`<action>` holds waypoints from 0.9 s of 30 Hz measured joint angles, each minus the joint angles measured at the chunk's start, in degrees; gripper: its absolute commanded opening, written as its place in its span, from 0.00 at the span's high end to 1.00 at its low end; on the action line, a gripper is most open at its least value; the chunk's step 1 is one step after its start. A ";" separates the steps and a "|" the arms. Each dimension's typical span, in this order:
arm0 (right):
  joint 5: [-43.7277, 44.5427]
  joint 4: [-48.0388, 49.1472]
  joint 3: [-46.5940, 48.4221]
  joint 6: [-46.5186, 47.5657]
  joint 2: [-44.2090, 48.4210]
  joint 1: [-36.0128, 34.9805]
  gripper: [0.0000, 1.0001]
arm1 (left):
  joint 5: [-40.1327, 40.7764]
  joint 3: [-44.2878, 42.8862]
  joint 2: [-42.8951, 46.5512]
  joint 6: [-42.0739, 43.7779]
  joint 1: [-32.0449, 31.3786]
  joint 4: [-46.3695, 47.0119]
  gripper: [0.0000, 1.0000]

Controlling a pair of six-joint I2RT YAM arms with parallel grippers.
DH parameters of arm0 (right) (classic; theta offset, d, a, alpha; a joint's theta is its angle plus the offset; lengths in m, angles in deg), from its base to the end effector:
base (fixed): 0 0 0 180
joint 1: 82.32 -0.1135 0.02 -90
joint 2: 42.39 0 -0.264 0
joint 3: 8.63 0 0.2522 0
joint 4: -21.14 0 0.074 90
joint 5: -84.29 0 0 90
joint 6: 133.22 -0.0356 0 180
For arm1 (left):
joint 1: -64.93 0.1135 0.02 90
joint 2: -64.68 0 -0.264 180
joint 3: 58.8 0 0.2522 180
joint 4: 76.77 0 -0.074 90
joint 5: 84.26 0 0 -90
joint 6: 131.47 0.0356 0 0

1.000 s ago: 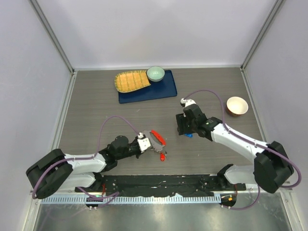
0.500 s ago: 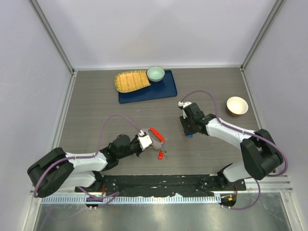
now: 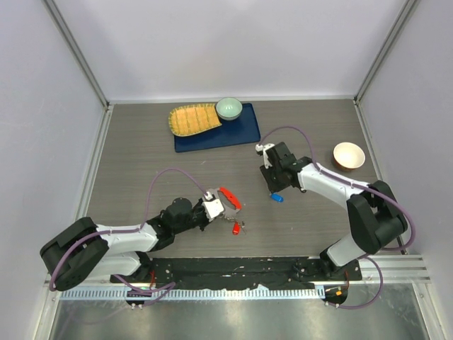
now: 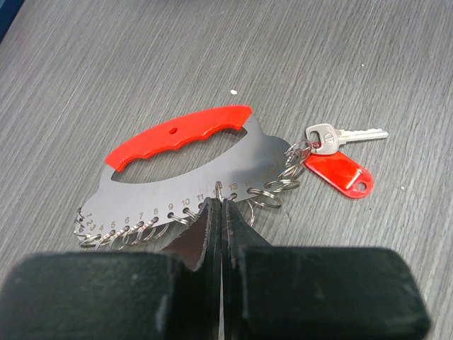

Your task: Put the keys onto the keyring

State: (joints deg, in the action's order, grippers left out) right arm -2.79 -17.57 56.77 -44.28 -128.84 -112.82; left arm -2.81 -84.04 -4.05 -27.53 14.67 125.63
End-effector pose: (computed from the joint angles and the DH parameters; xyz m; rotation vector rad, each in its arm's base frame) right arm 0.2544 0.1478 0.1918 -0.6476 2.5360 0.1281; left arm 0.1296 -0.1642 0.1467 1.1348 1.6185 -0.5624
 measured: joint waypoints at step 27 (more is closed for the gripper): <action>-3.61 -10.05 8.81 3.98 -10.23 0.00 0.78 | 0.00 -0.39 0.66 0.02 0.00 -1.33 1.00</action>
State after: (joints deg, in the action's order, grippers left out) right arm -6.40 -27.62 65.58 -40.30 -139.07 -112.82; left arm -2.81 -84.44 -3.39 -27.51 14.67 124.30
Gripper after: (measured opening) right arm 0.230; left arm 0.012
